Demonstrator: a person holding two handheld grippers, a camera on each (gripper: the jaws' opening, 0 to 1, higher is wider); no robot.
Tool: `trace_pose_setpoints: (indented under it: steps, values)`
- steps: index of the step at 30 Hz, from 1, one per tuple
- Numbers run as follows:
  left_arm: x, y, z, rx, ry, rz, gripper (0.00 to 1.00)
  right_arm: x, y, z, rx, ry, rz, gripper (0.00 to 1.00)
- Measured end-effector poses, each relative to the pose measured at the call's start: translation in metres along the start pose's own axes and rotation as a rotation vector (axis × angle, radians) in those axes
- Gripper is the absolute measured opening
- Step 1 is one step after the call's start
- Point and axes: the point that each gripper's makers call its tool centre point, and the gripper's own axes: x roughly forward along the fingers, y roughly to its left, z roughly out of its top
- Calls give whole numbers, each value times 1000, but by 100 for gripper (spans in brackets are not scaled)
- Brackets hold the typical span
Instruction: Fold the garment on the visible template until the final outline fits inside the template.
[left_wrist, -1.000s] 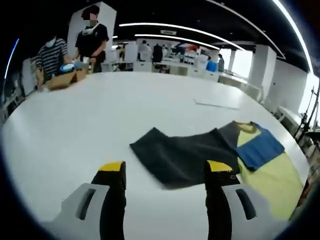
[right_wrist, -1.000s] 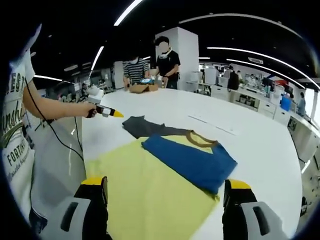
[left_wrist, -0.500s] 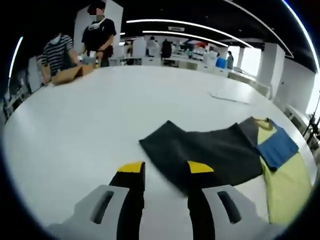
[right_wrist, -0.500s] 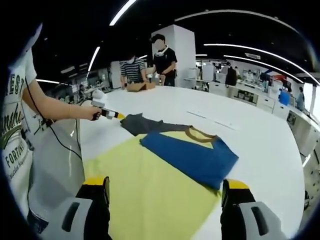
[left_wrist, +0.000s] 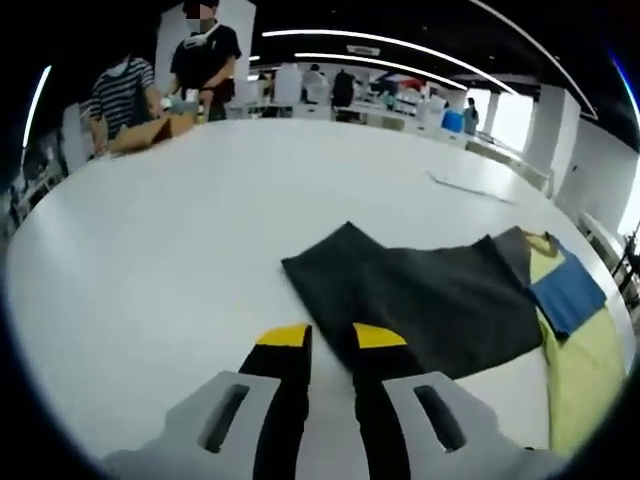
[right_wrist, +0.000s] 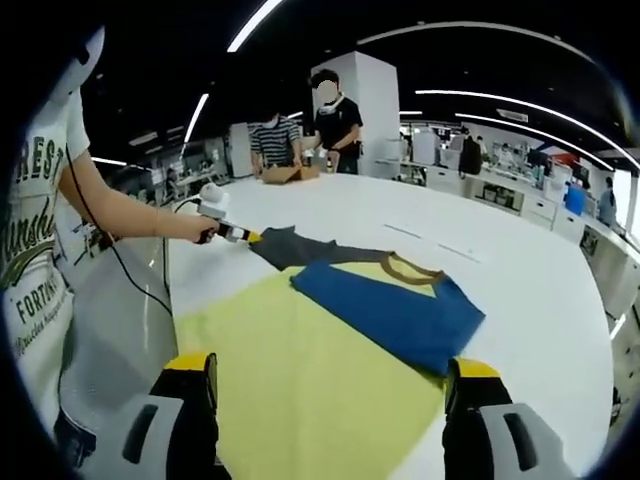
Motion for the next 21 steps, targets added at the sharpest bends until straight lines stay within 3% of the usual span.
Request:
trace_pose_setpoints:
  steps: [8,13,14,16,18,21]
  values:
    - [1,-5,3,27,14,5,4,-3,1,-1,17,-8,-8,93]
    - [3,-4,5,-5,28,15,0,-2,3,1,18,-15,-8,93]
    - [4,-5,3,-58,43,25,0,-2,3,1,21,-18,-5,92]
    - [4,-3,5,-3,74,40,0,-1,3,3,52,-38,4,92]
    - [4,-7,13,49,44,33,0,-1,2,3,55,-41,1,92]
    - [2,-11,22,31,11,21,0,-1,1,5,59,-51,-3,92]
